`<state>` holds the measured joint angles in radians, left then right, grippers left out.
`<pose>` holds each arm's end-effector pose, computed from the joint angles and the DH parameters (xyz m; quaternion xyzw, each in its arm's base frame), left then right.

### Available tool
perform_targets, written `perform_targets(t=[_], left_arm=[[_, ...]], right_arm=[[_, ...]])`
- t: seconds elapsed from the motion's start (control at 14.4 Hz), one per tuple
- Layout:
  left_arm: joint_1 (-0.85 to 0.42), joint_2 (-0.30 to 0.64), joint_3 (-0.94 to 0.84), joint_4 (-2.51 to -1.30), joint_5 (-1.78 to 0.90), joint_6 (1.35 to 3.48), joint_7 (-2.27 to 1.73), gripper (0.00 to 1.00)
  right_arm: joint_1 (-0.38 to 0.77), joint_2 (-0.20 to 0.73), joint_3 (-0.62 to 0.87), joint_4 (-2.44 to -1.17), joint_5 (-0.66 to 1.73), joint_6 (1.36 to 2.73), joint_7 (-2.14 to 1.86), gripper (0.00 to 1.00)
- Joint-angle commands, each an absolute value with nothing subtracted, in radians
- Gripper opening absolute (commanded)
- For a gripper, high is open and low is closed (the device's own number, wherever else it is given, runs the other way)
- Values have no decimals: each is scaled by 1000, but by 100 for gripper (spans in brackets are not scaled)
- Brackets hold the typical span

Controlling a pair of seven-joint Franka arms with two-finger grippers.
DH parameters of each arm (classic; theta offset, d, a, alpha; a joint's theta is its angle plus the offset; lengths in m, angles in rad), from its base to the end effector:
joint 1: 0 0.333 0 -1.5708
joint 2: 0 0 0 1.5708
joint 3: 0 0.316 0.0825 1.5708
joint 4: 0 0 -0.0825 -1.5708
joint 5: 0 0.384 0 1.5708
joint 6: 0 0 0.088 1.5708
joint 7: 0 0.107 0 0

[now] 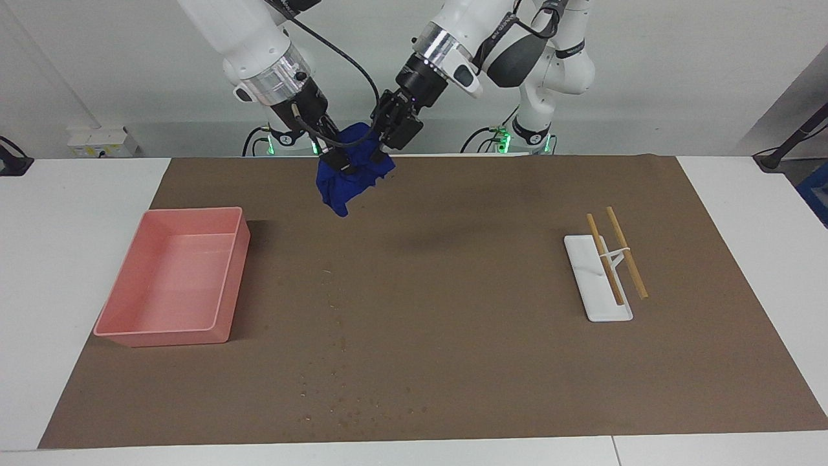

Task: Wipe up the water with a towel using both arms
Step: 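Grasp the towel with the right gripper while the left gripper holds it, then open the left gripper while the right gripper pulls the towel away, then move the towel farther with the right gripper while the left gripper withdraws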

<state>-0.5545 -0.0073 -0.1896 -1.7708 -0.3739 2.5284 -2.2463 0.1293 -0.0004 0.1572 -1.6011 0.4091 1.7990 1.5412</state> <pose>0.4513 -0.4109 0.6400 0.5976 0.6959 -0.1272 0.3774 0.5433 0.1950 0.6394 -0.7735 0.5931 0.1003 0.1998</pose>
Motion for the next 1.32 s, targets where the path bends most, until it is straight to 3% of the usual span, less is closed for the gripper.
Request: perform_targets(t=[0.0,0.21,0.63,0.91,1.25], left_arm=[[-457,-52,-190,-1766,-353,2401,-2253,100],[-362,-78,-190,-1764,-350,2286,-2128,100],[-206,-100,-190,-1770,-350,2087,-1780,100],[-53,-135,-190,-1796,-350,1915,-1395,100],[66,-153,-189,-1796,-221,1758,-1019,100]], right_arm=[[117,0,156,-1606,405,1838,1500,0],[98,5,156,-1617,328,1896,1431,0],[86,194,158,-1586,197,2198,1277,0],[86,509,158,-1337,74,2365,1155,0],[89,817,152,-1140,68,2620,965,0]])
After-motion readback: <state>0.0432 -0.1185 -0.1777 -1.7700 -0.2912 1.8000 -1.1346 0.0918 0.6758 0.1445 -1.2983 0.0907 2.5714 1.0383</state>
